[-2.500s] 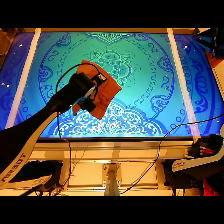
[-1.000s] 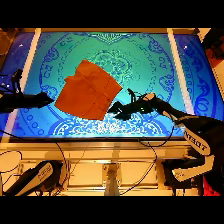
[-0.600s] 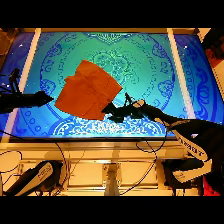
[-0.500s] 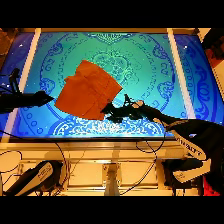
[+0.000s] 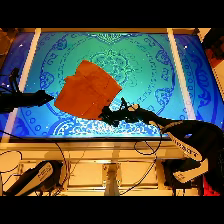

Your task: Fold the clothes and pants, and hang the long-sleeved shirts on hangers.

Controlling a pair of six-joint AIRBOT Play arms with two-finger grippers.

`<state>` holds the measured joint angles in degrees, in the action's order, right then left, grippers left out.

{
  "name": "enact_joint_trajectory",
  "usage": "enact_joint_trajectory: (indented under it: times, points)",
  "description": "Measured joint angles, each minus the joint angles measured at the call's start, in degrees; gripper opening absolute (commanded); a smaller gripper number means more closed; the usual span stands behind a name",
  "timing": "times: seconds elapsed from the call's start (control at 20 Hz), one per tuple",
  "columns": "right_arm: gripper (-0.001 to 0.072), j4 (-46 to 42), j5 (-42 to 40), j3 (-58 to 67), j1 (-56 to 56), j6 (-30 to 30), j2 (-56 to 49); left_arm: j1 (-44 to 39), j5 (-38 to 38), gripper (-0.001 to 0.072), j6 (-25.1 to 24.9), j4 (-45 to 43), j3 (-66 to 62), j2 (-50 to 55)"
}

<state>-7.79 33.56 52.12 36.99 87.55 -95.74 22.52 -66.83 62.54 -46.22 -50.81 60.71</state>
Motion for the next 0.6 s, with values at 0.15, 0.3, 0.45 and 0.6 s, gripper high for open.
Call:
enact_joint_trajectory:
  times: [0.15, 0.3, 0.45, 0.6]
  points:
    - [0.0015, -0.13, -1.49, 1.97, 0.24, -0.87, -0.24, 0.0, 0.15, 0.0008, -0.02, 0.0, 0.0, 0.0]
    - [0.0012, -0.83, -2.08, 3.69, -1.29, -1.2, -0.31, 0.0, 0.22, 0.0007, 0.0, 0.02, 0.0, 0.0]
    - [0.0011, -2.51, -1.51, 4.42, -7.04, -1.77, 1.51, 0.0, 1.03, 0.0008, 0.0, 0.02, 0.0, 0.0]
    - [0.0011, -10.05, 1.88, 4.7, -16.59, -1.77, 6.82, 0.0, 2.34, 0.0008, 0.0, 0.02, 0.0, 0.0]
